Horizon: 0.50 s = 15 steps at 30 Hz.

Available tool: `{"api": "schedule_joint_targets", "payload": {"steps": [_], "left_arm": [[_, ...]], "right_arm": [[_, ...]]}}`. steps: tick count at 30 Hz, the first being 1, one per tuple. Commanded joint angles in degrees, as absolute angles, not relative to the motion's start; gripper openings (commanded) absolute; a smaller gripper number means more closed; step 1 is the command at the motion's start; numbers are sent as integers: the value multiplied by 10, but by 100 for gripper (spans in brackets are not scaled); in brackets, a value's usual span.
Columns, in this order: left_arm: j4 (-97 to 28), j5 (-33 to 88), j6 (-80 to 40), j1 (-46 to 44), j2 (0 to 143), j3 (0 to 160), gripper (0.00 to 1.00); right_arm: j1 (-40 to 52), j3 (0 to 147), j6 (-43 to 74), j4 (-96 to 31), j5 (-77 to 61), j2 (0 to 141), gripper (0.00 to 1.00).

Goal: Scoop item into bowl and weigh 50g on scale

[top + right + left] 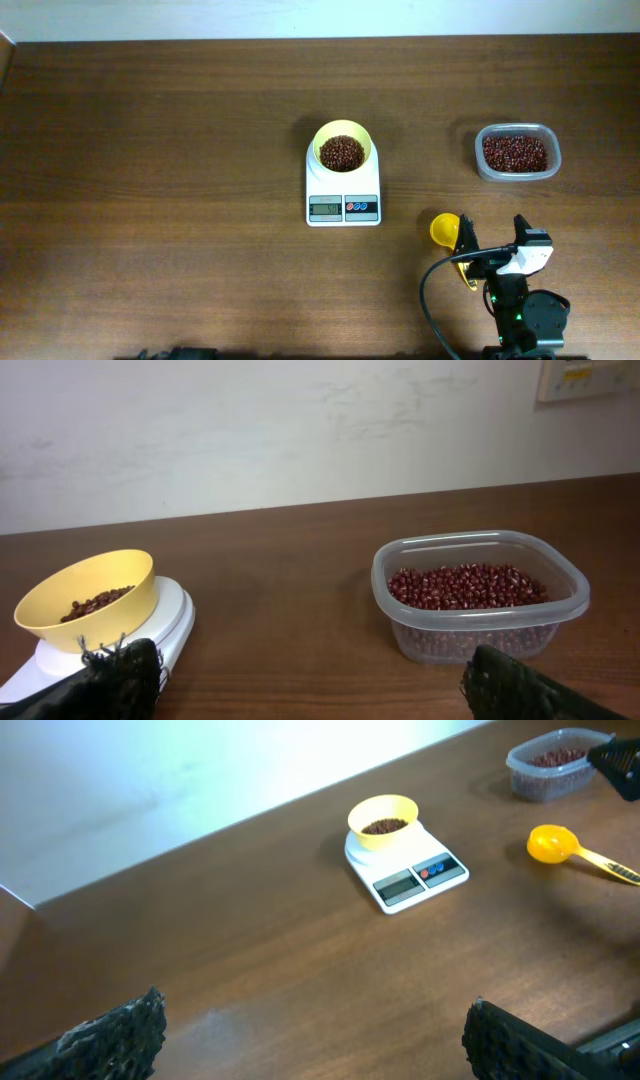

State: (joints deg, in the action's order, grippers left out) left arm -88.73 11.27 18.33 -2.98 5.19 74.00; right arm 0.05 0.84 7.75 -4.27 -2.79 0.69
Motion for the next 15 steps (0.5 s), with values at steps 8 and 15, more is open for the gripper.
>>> {"api": "schedule_joint_targets", "payload": {"steps": [8, 15], "left_arm": [[-706, -43, 56, -13, 4, 618, 99], [-360, -58, 56, -13, 4, 250, 99]], "right_arm": [[3, 3, 77, -44, -23, 2, 99], [3, 3, 77, -44, -23, 2, 99]]}}
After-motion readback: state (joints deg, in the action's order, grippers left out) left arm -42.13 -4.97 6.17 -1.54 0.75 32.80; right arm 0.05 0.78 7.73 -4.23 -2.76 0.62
